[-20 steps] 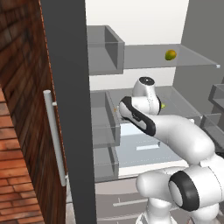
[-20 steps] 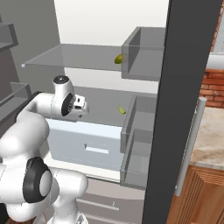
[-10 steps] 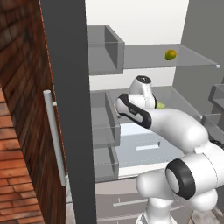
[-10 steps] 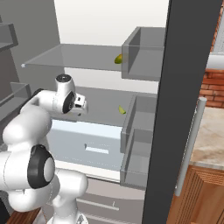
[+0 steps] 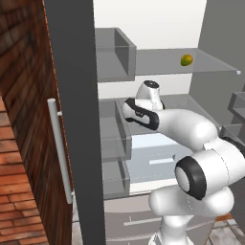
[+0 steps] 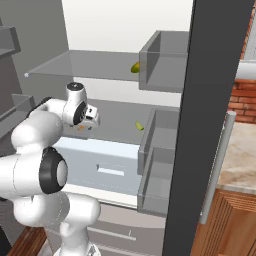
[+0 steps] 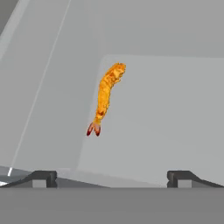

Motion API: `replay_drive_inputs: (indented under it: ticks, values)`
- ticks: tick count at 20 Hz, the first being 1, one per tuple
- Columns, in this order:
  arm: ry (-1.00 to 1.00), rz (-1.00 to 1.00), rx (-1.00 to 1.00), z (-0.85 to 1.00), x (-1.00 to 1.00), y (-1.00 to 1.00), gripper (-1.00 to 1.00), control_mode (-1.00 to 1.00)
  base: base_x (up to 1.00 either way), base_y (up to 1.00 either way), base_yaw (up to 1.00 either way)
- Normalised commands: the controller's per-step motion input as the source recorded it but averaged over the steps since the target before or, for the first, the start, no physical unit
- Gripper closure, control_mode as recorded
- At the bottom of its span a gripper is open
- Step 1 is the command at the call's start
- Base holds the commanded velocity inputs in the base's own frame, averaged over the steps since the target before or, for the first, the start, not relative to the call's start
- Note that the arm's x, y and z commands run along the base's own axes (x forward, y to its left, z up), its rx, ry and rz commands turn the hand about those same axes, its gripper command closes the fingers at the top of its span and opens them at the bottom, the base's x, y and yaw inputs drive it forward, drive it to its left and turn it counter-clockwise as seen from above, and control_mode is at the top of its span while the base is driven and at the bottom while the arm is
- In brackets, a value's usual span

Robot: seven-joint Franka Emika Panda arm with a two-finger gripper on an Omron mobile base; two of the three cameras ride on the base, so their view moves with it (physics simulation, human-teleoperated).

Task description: Open the fridge, remove the mango, lemon wedge, and shrimp, and place them on any counter.

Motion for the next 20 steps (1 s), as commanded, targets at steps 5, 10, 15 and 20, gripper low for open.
replay_drive_inputs:
  ticks: [5, 10, 15, 20]
  values:
    - [0.0, 0.0, 0.0, -0.09, 0.29, 0.1, -1.0, -1.0, 0.0, 0.0, 0.0]
    - [0.0, 0.0, 0.0, -0.26, 0.25, 0.08, -1.0, -1.0, 0.0, 0.0, 0.0]
    - [0.0, 0.0, 0.0, -0.17, 0.3, 0.02, -1.0, -1.0, 0.0, 0.0, 0.0]
    - [0.0, 0.0, 0.0, -0.06, 0.34, 0.02, -1.0, -1.0, 0.0, 0.0, 0.0]
